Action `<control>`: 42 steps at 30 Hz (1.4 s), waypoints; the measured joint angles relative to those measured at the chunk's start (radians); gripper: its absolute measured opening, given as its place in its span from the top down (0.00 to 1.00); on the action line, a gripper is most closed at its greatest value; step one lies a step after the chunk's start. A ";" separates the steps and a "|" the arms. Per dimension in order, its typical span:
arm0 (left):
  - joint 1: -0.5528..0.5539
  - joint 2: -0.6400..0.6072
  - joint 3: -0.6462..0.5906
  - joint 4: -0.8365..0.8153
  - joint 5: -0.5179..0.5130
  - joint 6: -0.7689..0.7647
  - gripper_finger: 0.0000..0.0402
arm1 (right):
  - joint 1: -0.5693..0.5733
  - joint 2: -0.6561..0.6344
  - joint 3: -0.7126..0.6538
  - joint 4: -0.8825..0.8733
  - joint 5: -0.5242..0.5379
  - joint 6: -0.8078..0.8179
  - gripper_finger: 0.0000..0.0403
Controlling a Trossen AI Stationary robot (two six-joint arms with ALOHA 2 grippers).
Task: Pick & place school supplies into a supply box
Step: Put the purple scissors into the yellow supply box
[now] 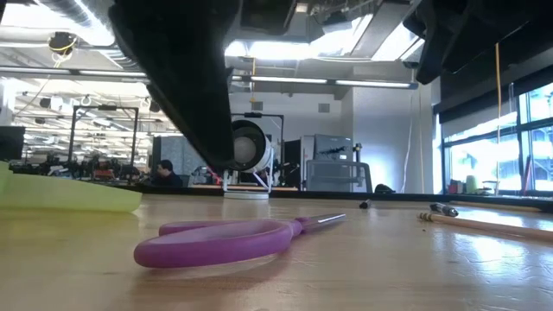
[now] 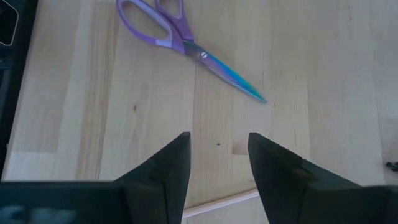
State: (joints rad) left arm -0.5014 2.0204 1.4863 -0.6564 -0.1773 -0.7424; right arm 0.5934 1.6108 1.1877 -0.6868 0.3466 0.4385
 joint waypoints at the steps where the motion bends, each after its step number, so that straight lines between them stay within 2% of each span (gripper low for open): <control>1: 0.000 0.015 0.013 -0.004 0.003 -0.005 0.62 | 0.000 0.000 0.000 0.000 0.000 0.000 0.59; 19: 0.000 0.041 0.040 -0.001 0.059 -0.004 0.62 | 0.000 0.000 0.000 -0.018 0.000 0.002 0.59; 22: 0.000 0.041 0.040 -0.002 0.062 -0.008 0.57 | 0.000 0.000 0.000 -0.018 0.000 0.002 0.59; 27: 0.000 0.041 0.040 -0.002 0.063 -0.021 0.45 | 0.000 0.000 0.000 -0.018 0.000 0.002 0.59; 31: -0.003 0.041 0.040 0.011 0.100 -0.022 0.40 | 0.000 0.000 0.000 -0.018 0.000 0.004 0.59; 42: -0.006 0.053 0.039 0.033 0.070 -0.109 0.43 | 0.000 0.000 -0.001 -0.018 0.000 0.005 0.59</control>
State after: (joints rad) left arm -0.5079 2.0735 1.5253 -0.6239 -0.1076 -0.8516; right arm 0.5930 1.6104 1.1870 -0.7044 0.3466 0.4435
